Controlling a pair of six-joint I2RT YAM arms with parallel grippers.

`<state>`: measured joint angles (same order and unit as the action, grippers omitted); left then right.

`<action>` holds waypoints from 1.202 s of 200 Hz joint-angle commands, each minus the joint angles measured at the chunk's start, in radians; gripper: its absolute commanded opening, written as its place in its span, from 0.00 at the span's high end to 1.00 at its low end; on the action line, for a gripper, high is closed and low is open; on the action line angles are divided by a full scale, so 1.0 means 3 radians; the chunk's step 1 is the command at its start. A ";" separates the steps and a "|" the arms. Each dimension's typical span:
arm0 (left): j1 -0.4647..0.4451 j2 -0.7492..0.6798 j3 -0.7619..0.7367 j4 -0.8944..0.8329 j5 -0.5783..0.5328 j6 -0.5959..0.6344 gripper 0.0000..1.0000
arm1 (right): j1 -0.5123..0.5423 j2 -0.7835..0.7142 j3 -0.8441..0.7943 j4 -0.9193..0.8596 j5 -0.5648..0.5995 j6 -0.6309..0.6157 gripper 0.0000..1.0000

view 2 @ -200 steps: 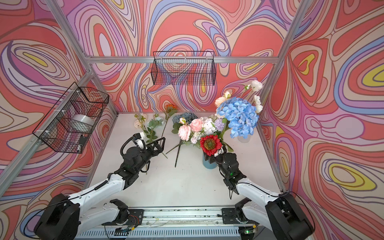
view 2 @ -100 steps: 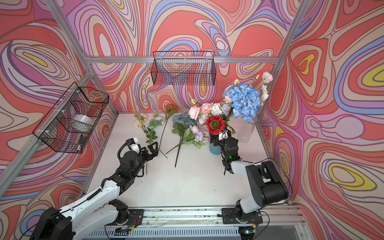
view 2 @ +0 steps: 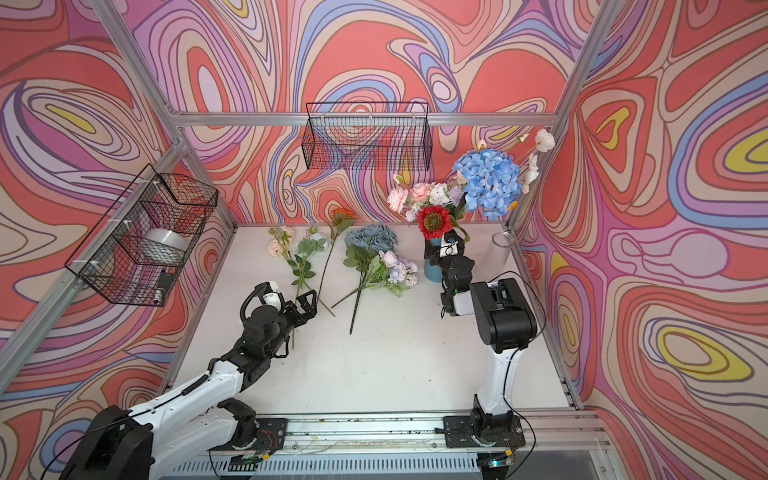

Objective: Arrange the flowers into the vase
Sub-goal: 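Slide the teal vase toward the far corner with the right gripper while the left withdraws, then release the teal vase and grasp the clear glass vase with the right gripper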

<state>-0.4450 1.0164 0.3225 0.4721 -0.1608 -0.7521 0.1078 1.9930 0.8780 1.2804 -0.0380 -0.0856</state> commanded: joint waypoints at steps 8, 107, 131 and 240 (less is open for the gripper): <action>0.0016 0.0096 0.0015 0.0174 0.0028 -0.0029 0.00 | -0.0060 0.0103 0.0252 0.0539 0.0019 0.0060 0.76; 0.0013 0.0393 0.0258 0.0375 0.0243 0.0022 0.00 | -0.0060 -0.0292 -0.0346 0.0503 0.0043 0.0155 0.02; 0.0015 0.0512 0.0379 0.0456 0.0340 0.0080 0.00 | -0.0063 -0.0452 -0.0630 0.0499 0.0069 0.0223 0.02; 0.0029 0.1841 0.1269 0.1483 0.1676 0.0063 0.00 | -0.0062 -0.2079 -0.1278 -0.1924 0.0538 0.0824 0.02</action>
<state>-0.4438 1.5047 0.6552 0.7929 0.2028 -0.7170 0.0883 1.4551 0.5083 0.9882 0.0414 0.1173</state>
